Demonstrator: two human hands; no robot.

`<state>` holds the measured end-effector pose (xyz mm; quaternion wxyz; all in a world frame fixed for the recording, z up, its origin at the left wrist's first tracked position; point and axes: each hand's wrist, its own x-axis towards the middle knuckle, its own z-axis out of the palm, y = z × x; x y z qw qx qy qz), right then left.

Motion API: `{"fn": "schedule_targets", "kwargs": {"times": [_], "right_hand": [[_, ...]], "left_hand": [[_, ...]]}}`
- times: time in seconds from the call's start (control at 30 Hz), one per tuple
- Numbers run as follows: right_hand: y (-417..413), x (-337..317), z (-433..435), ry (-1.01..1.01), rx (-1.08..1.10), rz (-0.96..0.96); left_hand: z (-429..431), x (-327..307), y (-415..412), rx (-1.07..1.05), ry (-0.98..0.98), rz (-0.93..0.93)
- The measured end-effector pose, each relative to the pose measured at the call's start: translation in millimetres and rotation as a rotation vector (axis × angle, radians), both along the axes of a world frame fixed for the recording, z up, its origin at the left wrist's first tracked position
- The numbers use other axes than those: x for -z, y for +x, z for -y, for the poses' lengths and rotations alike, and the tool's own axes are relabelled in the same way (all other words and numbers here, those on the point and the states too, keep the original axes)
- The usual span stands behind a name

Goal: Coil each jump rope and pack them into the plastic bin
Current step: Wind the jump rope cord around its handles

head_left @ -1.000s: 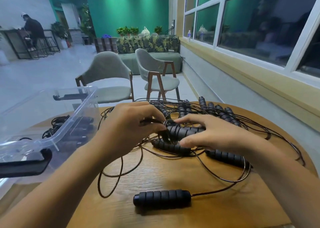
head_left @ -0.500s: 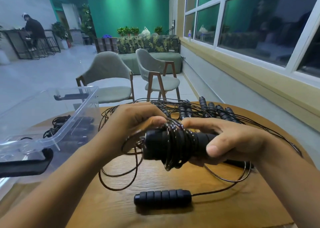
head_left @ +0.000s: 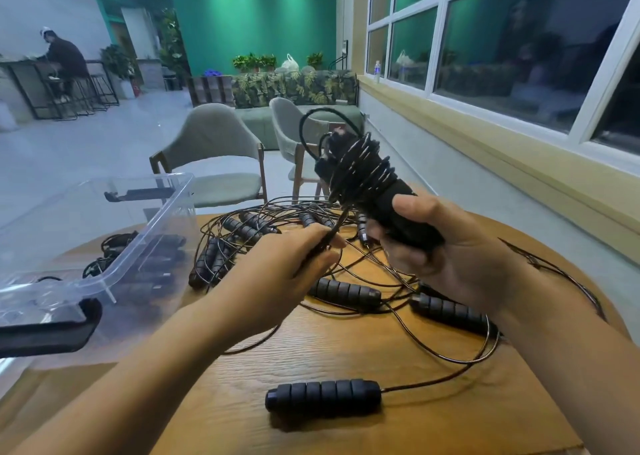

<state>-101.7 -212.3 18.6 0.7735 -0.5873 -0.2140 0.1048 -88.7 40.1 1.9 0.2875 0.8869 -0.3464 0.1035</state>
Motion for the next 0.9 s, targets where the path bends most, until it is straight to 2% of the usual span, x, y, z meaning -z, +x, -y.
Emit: {"fn": "schedule_targets", "kwargs": {"times": [0.17,0.3,0.53,0.7,0.9], "right_hand": [[0,1,-7,-0.279,0.282,0.045],[-3,3,-11,-0.523,0.503,0.161],[4,17,-13,-0.871,0.690,0.391],[2,23,-20,-1.060,0.645,0.514],[0,21,-23,-1.242,0.392,0.424]], "left_hand": [[2,-1,-1,-0.067,0.165,0.045],[-1,-2,-3,-0.078,0.153,0.079],[-2,-7,-4,-0.113,0.055,0.086],[-5,-9,-5,-0.133,-0.012,0.058],[-8,-13,-4,-0.080,0.060,0.057]]}}
